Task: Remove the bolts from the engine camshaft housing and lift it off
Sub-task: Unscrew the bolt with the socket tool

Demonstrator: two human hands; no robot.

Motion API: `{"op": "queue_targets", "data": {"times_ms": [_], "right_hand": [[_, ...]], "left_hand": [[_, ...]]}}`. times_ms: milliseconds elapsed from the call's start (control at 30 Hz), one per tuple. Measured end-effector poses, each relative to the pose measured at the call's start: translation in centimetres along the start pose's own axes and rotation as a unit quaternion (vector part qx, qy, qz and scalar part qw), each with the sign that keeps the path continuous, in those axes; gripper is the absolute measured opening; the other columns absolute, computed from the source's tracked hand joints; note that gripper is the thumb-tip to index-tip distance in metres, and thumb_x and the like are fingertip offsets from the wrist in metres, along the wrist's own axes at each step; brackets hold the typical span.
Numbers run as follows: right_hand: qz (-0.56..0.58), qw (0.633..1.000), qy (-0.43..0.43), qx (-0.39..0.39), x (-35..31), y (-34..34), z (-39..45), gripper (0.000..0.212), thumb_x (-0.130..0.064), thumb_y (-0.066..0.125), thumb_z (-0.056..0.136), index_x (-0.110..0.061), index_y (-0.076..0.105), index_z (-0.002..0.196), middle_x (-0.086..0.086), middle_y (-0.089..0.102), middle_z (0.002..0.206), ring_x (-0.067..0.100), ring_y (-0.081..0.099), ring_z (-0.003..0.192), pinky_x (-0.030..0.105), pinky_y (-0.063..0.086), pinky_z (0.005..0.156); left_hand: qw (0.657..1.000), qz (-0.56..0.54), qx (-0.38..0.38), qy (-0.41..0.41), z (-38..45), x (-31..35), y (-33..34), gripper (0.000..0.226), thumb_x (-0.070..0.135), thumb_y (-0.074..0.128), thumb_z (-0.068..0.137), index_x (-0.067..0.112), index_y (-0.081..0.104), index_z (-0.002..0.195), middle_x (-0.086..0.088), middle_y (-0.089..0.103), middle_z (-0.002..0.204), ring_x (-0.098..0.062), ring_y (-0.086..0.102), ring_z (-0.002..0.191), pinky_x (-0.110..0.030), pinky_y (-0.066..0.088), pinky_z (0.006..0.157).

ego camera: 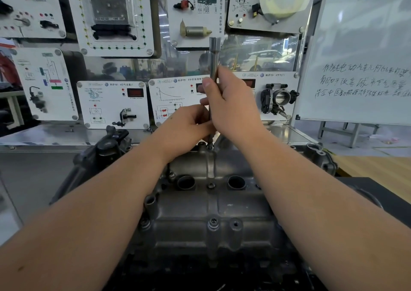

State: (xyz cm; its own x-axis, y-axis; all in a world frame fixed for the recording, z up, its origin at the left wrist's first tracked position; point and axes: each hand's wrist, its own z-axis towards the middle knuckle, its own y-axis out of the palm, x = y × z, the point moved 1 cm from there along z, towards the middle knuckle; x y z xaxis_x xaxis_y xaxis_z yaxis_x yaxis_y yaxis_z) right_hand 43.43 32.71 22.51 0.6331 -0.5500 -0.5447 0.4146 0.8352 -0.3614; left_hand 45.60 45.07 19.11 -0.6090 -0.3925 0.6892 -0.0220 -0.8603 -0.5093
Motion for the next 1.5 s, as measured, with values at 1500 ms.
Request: {"op": "queue_targets", "data": {"times_ms": [1500], "right_hand": [[0.034,0.999,0.001,0.021,-0.1,-0.1,-0.3,0.030,-0.036,0.057,0.100,-0.017,0.058,0.124,0.001,0.072,0.090,0.017,0.067,0.080,0.040,0.055,0.077]], "left_hand": [[0.999,0.032,0.011,-0.001,-0.1,0.4,-0.3,0.010,0.007,0.067,0.092,0.002,0.068,0.101,-0.014,0.074,0.086,-0.027,0.073,0.082,-0.044,0.059,0.085]]}}
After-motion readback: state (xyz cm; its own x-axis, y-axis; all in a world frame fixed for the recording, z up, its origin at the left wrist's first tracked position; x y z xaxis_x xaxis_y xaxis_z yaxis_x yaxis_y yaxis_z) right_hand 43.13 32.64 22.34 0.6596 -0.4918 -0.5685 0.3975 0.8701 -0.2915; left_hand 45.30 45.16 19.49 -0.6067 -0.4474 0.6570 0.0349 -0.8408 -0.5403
